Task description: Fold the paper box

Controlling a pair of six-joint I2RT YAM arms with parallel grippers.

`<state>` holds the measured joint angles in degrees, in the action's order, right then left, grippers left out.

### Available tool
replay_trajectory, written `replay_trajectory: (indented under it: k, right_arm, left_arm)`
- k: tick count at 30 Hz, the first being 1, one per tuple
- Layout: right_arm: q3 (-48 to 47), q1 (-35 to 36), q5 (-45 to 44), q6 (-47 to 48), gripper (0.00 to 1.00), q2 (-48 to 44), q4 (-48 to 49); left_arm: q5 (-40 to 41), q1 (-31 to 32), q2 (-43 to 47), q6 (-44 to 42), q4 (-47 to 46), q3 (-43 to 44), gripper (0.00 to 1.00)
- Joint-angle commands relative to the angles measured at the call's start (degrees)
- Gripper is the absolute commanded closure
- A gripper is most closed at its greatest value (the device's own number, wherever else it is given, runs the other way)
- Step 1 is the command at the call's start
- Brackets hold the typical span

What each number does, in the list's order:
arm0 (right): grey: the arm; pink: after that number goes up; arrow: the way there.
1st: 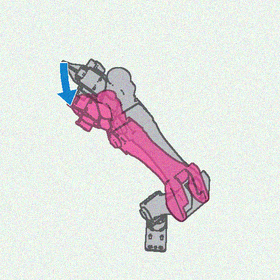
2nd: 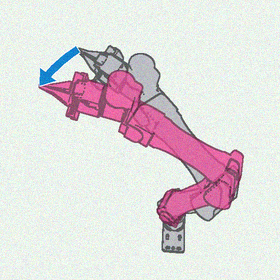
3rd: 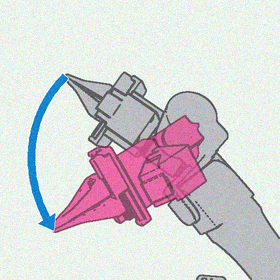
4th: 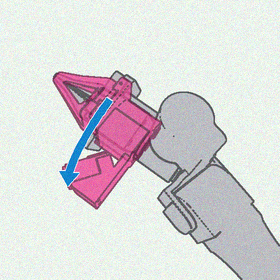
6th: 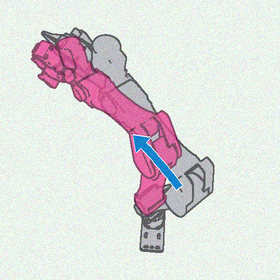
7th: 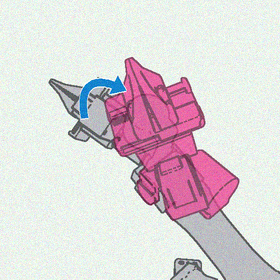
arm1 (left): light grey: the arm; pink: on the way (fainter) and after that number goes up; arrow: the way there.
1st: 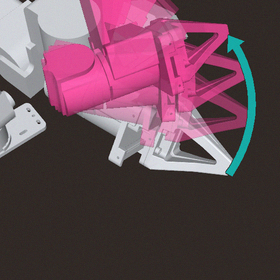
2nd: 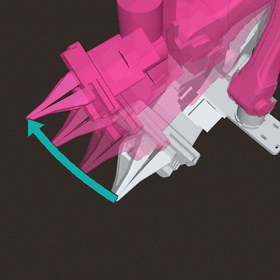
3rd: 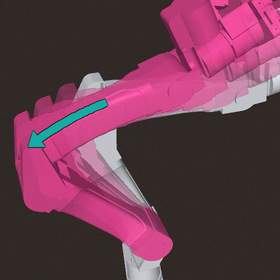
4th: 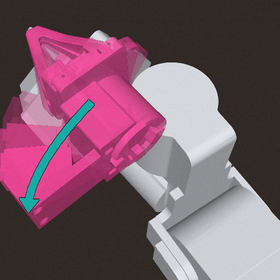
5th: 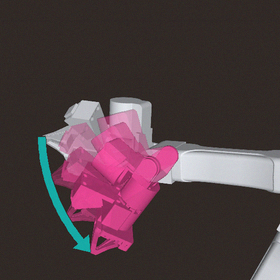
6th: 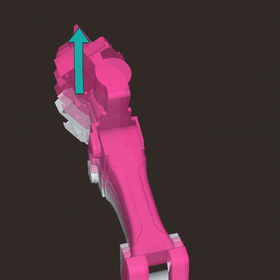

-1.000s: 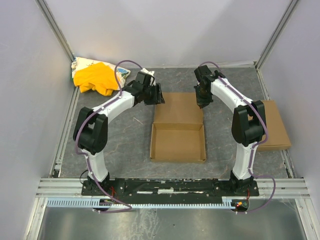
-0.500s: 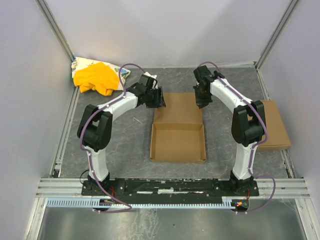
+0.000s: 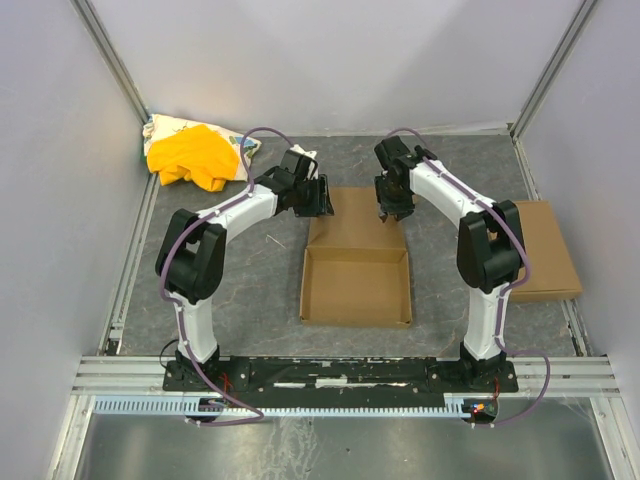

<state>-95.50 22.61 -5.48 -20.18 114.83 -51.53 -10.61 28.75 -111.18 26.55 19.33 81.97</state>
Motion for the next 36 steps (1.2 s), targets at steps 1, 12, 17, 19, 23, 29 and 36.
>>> replay_trajectory:
  k: [1,12,17,19,23,29,36]
  right_arm:
    - [0.05,0.78,-0.86,-2.06,0.51,0.28,-0.16]
    - [-0.82,2.55,-1.15,-2.57,0.5,2.82,-0.63]
    - [-0.91,2.68,-1.39,-2.57,0.5,3.54,-0.62]
    - [-0.99,2.68,-1.47,-2.63,0.5,3.72,-0.68]
    - [-1.45,2.77,-1.65,-2.6,0.5,3.8,-0.92]
    - [-2.54,2.74,-3.65,-2.65,0.5,1.49,-2.33]
    - [-6.73,2.23,-8.59,-2.55,0.45,-0.49,-6.6]
  left_arm:
    - [-0.58,0.88,0.16,1.71,-1.22,2.03,0.44]
    - [-0.28,2.08,-1.76,1.76,-0.88,3.28,0.45]
    - [-0.37,2.33,-2.88,1.84,-1.14,3.36,0.45]
    - [-0.37,2.41,-3.14,1.86,-1.14,3.41,0.45]
    - [-0.28,2.45,-3.22,1.77,-1.01,3.51,0.45]
    - [2.49,2.38,-1.08,0.25,1.59,5.09,0.44]
    - [8.83,0.34,2.66,-2.83,7.37,8.31,0.41]
